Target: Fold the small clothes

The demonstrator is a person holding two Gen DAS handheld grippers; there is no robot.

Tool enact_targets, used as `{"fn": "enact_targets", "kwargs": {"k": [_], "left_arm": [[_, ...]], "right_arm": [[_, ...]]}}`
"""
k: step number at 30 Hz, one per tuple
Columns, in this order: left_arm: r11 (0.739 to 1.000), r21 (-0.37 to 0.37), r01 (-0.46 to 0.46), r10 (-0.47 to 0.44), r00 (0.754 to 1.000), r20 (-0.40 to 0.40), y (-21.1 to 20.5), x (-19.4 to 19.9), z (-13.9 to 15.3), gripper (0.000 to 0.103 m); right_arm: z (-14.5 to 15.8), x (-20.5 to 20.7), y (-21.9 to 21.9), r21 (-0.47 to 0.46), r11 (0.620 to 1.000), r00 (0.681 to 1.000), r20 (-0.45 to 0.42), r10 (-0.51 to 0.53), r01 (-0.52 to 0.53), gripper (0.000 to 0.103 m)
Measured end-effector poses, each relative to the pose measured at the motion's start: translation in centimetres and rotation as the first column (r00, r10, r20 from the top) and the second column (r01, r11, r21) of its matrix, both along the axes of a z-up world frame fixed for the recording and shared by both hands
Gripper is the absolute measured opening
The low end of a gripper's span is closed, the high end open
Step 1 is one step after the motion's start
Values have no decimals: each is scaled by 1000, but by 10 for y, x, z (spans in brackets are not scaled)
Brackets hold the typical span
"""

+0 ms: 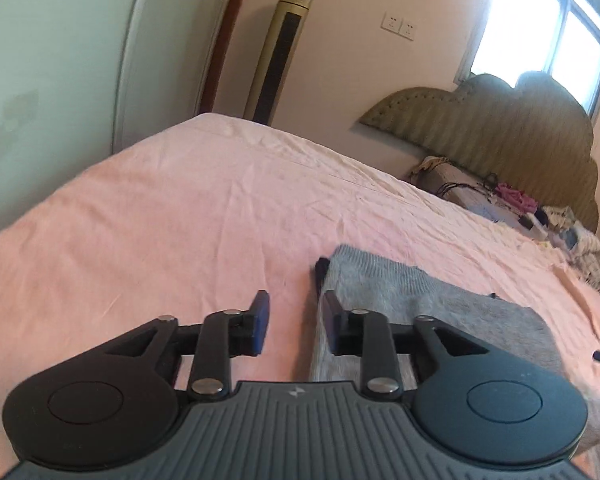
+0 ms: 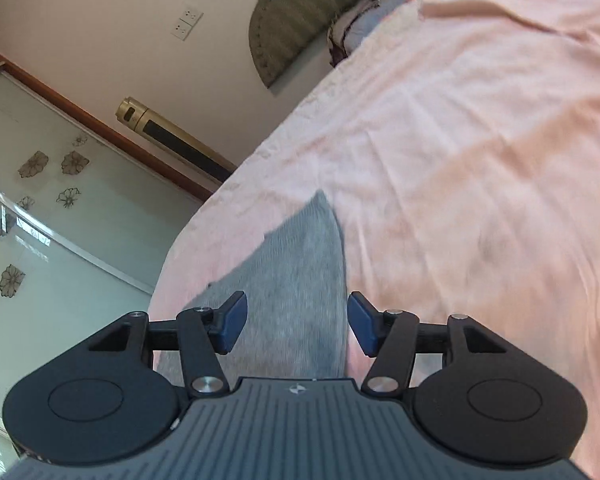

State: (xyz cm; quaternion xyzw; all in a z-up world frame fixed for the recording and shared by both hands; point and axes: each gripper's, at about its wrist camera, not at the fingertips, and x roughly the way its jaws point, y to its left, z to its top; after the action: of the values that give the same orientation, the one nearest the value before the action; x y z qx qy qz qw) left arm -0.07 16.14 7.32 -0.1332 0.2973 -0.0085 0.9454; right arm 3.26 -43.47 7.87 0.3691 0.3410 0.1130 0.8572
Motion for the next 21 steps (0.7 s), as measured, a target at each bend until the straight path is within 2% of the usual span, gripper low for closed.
{"fn": "enact_targets", "kwargs": {"k": [3,5,7,9,11,12,13,14,15,17,18,20,21], "left_arm": [[998,38,44,-41,995,-94,-20,71,-13,44],[996,40,78,-73,991,-110,-36,107,-21,44],[990,49,132,-123,981,-151,-51,138,-32,44],[987,67,146,-130,972,-194,-64,160,-43,44],[982,79,171,-149,962,-227,-73,175,-55,44],[980,99,173,-147,962,-229,-77,178,-59,33],[975,136,176,-144,966,-215,-83,178,-60,19],[969,154,195,-160,964,-211,-87,178,-59,6],[965,179,191,-154,967,-202,-90,177,-56,6],[960,223,169,-137,979,-153,-92,171,-49,6],[961,233,147,-118,984,-134,-89,169,-47,5],[966,229,121,-85,983,-165,-81,175,-52,5],[963,247,109,-62,980,-191,-79,180,-59,6]], "right_arm": [[-4,61,12,-105,994,999,-18,40,-41,58],[-14,100,27,-165,983,996,-59,65,-74,59],[-24,132,44,-213,969,989,-99,108,-128,59],[-33,154,57,-255,955,983,-136,122,-153,59],[-38,166,66,-262,948,978,-148,148,-183,59],[-39,169,69,-272,943,977,-142,159,-193,56],[-39,169,73,-275,938,975,-129,179,-209,47],[-40,172,75,-256,937,969,-129,213,-240,11],[-41,172,76,-237,938,965,-129,228,-253,11],[-33,167,80,-298,930,977,-77,200,-214,11],[-27,164,76,-296,937,983,-37,181,-184,10],[-21,162,62,-232,966,992,20,125,-118,10],[-24,164,57,-208,973,995,18,103,-97,10]]}}
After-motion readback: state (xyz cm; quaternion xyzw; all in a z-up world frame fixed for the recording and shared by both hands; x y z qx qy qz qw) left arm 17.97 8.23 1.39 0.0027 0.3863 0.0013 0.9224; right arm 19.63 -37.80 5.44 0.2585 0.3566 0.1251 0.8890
